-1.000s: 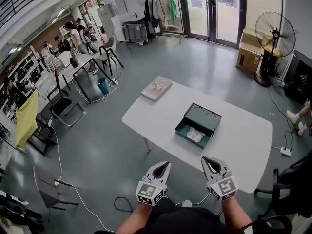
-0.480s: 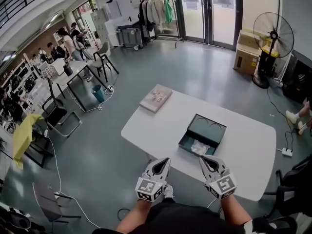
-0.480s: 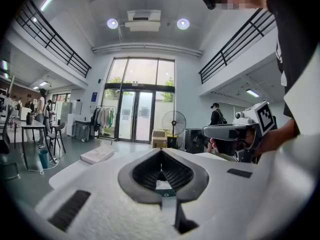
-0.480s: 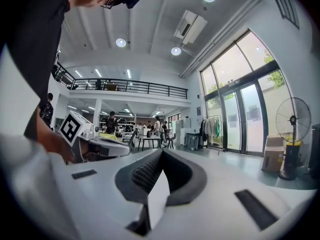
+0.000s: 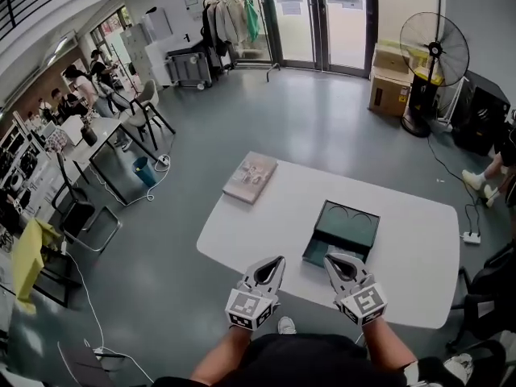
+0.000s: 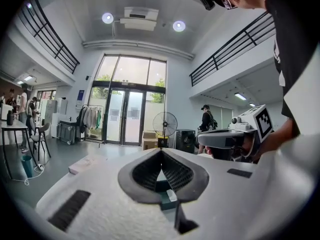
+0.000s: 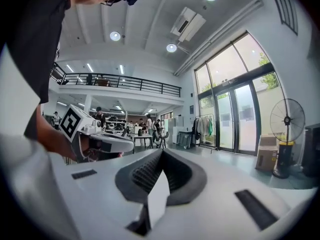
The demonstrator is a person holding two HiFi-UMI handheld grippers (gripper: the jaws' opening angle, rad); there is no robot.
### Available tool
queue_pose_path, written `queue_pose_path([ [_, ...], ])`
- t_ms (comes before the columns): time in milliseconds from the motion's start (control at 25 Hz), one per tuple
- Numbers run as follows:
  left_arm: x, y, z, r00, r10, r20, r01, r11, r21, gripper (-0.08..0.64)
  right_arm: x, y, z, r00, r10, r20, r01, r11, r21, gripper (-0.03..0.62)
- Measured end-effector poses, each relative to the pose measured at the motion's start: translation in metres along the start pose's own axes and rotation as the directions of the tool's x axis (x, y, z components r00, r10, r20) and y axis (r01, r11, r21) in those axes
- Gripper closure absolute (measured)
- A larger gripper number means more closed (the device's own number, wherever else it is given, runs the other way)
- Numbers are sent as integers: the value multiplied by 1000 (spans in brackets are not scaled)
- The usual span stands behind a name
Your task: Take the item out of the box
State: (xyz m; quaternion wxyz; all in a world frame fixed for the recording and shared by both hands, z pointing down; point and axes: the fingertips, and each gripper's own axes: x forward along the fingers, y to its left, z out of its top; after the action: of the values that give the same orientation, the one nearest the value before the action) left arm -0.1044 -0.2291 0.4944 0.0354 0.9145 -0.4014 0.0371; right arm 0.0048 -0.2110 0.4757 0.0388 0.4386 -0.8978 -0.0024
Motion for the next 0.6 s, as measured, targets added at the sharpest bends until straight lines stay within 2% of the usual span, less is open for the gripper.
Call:
queue_pose_path([
  [240,19,26,-13,998,-67,-9,66,998,-14,548,25,-12,-16,998,-54,-32,54,998,17,586],
  [600,59,25,-21,988,-150,-36,149,988,-27,548,28,-38,-38,986,-110,-126,115,993,30,586],
])
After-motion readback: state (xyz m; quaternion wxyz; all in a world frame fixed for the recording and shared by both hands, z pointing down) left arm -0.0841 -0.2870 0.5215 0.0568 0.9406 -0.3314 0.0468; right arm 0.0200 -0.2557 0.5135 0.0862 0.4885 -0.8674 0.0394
